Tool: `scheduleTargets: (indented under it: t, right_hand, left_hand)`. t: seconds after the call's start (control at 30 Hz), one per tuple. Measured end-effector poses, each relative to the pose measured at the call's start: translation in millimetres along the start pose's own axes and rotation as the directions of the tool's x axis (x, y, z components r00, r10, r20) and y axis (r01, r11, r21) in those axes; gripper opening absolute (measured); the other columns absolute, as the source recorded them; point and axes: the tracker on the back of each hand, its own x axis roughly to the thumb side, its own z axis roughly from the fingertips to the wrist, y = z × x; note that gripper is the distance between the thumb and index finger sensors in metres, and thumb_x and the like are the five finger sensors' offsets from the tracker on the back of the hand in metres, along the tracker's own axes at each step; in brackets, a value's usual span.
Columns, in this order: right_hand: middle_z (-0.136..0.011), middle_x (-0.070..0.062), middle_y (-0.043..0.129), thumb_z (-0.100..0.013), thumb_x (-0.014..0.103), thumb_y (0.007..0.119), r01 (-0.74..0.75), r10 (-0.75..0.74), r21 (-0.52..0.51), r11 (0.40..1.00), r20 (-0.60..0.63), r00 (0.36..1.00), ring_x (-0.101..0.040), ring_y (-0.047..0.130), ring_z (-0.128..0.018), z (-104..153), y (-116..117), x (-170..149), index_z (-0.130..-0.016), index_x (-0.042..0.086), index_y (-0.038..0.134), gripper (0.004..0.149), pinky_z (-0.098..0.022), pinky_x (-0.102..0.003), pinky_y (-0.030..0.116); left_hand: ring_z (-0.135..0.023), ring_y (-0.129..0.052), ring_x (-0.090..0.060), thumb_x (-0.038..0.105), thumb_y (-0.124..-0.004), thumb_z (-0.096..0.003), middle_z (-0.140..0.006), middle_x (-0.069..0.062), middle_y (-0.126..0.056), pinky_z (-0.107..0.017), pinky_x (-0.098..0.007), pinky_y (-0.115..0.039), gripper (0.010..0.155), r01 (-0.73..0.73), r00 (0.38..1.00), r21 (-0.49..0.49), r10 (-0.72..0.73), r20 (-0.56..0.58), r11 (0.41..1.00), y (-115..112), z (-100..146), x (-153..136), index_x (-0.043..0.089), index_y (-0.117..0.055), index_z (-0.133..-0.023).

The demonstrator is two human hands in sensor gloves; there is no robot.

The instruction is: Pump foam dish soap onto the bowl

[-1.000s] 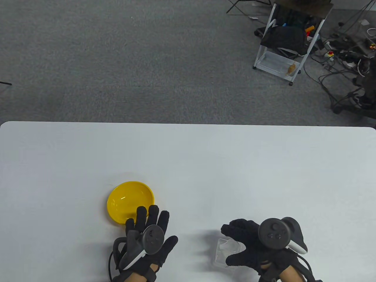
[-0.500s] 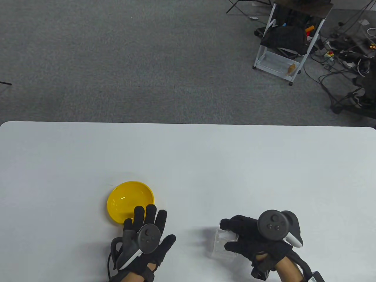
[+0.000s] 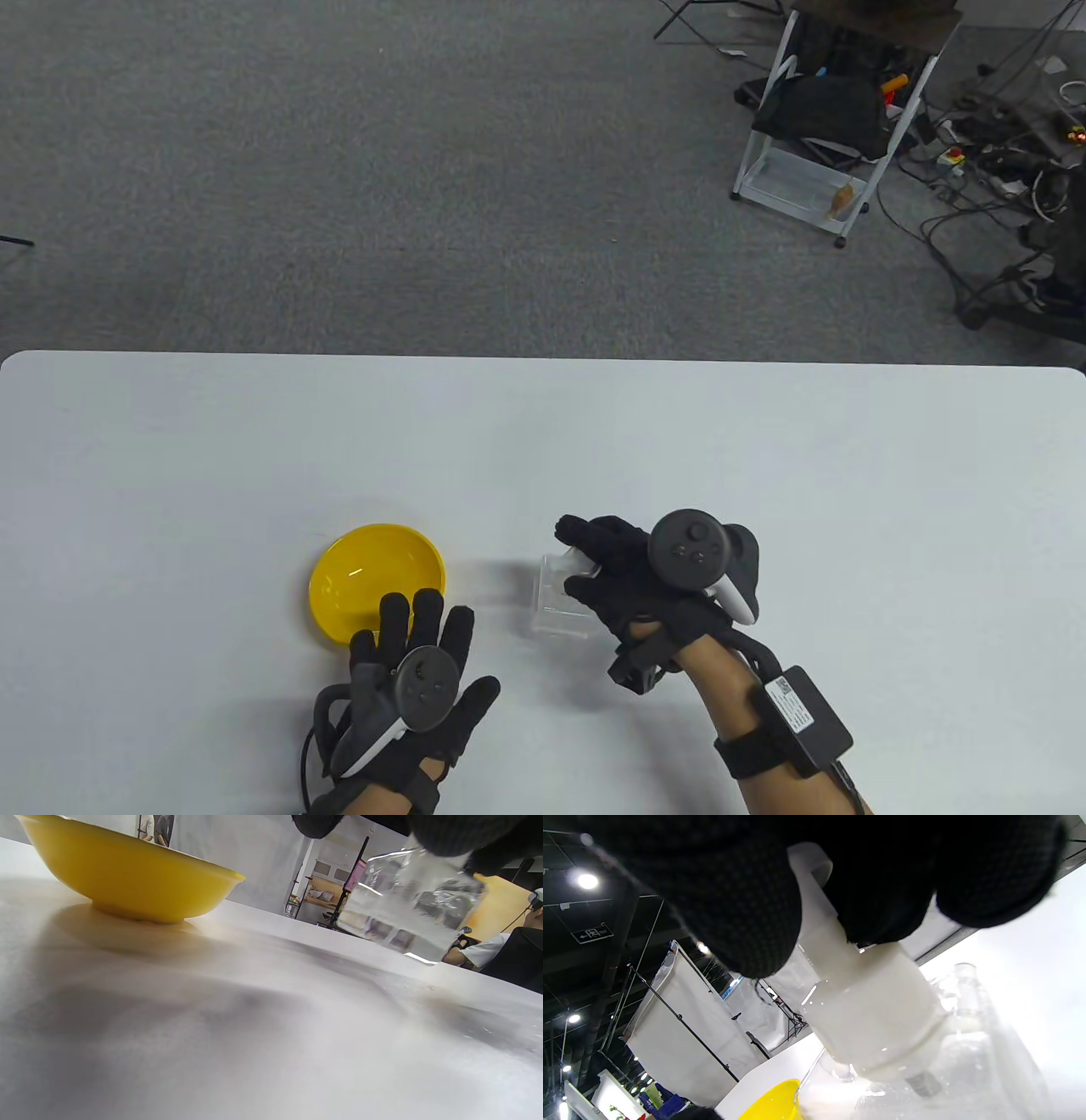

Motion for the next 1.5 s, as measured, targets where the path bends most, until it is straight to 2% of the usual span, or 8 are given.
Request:
scheduleTargets:
  t: [0.33,0.6,0.73,0.87,0.97,1.07,1.23,1.5]
  right_hand:
    - [-0.087,-0.018,0.084,-0.033,0.027,0.098,-0.058,0.058,0.051,0.997,0.006,0.998,-0.034,0.094,-0.057,-30,29,0,-0.092,0.023,0.08,0.062,-0.04,-0.055,0.085]
    - [-0.089,-0.017,0.082,-0.033,0.027,0.097,-0.043,0.043,0.05,0.998,0.009,0.999,-0.034,0.092,-0.059,-31,35,-1,-0.093,0.025,0.078,0.062,-0.042,-0.056,0.083]
    - [-0.096,-0.019,0.075,-0.034,0.029,0.096,-0.027,0.027,0.06,0.998,0.004,1.0,-0.037,0.089,-0.068,-26,29,-4,-0.098,0.028,0.069,0.07,-0.044,-0.059,0.081]
    - [-0.104,-0.022,0.062,-0.034,0.039,0.096,-0.066,0.067,0.043,0.997,-0.017,0.998,-0.046,0.077,-0.087,-1,14,-12,-0.103,0.03,0.059,0.079,-0.053,-0.069,0.071]
    - [-0.108,-0.023,0.054,-0.034,0.042,0.095,-0.238,0.25,0.102,0.966,-0.127,0.96,-0.052,0.061,-0.098,30,5,-24,-0.103,0.028,0.06,0.078,-0.057,-0.079,0.061]
    - [-0.112,-0.023,0.045,-0.038,0.05,0.089,-0.35,0.361,0.097,0.932,-0.155,0.919,-0.055,0.045,-0.102,65,-3,-41,-0.105,0.03,0.055,0.078,-0.057,-0.085,0.05]
    - [-0.113,-0.024,0.031,-0.041,0.056,0.082,-0.313,0.318,0.06,0.948,-0.246,0.915,-0.055,0.03,-0.103,113,-3,-73,-0.106,0.03,0.053,0.076,-0.056,-0.087,0.039]
    - [-0.113,-0.023,0.027,-0.04,0.057,0.081,-0.301,0.31,0.074,0.951,-0.268,0.912,-0.054,0.024,-0.102,125,2,-86,-0.106,0.03,0.051,0.077,-0.056,-0.087,0.037]
  left_hand:
    - [-0.109,-0.004,-0.035,0.07,-0.065,-0.0381,-0.117,0.002,-0.012,-0.073,-0.068,-0.019,0.083,0.009,1.0,-0.01,-0.009,-0.004,1.0,-1,0,-1,0.039,-0.034,-0.108]
    - [-0.109,-0.003,-0.034,0.07,-0.064,-0.0382,-0.116,0.003,-0.008,-0.073,-0.068,-0.021,0.083,0.031,0.999,-0.012,-0.031,0.01,0.999,-3,0,4,0.039,-0.033,-0.108]
    - [-0.109,-0.004,-0.034,0.07,-0.064,-0.038,-0.116,0.003,-0.008,-0.073,-0.068,-0.021,0.083,0.025,1.0,-0.01,-0.025,0.008,1.0,-3,0,3,0.039,-0.033,-0.108]
    - [-0.11,-0.01,-0.035,0.07,-0.065,-0.0377,-0.116,0.002,-0.012,-0.074,-0.068,-0.023,0.083,-0.008,1.0,0.02,0.008,-0.003,1.0,-2,0,1,0.041,-0.029,-0.107]
    - [-0.11,-0.011,-0.035,0.07,-0.065,-0.0376,-0.117,0.001,-0.013,-0.074,-0.068,-0.024,0.084,-0.021,1.0,0.018,0.022,-0.013,1.0,-2,0,-1,0.041,-0.028,-0.107]
    - [-0.11,-0.01,-0.035,0.07,-0.065,-0.0378,-0.117,0.002,-0.013,-0.074,-0.068,-0.023,0.083,-0.01,1.0,0.013,0.01,-0.019,1.0,-2,0,0,0.041,-0.029,-0.107]
    - [-0.11,-0.009,-0.036,0.071,-0.064,-0.0379,-0.117,0.001,-0.013,-0.074,-0.068,-0.023,0.084,0.013,1.0,-0.011,-0.013,-0.021,1.0,-5,1,5,0.04,-0.029,-0.107]
    - [-0.108,-0.001,-0.033,0.071,-0.064,-0.038,-0.115,0.003,-0.006,-0.074,-0.066,-0.023,0.084,0.052,0.999,-0.03,-0.053,-0.008,0.998,-3,3,17,0.041,-0.028,-0.108]
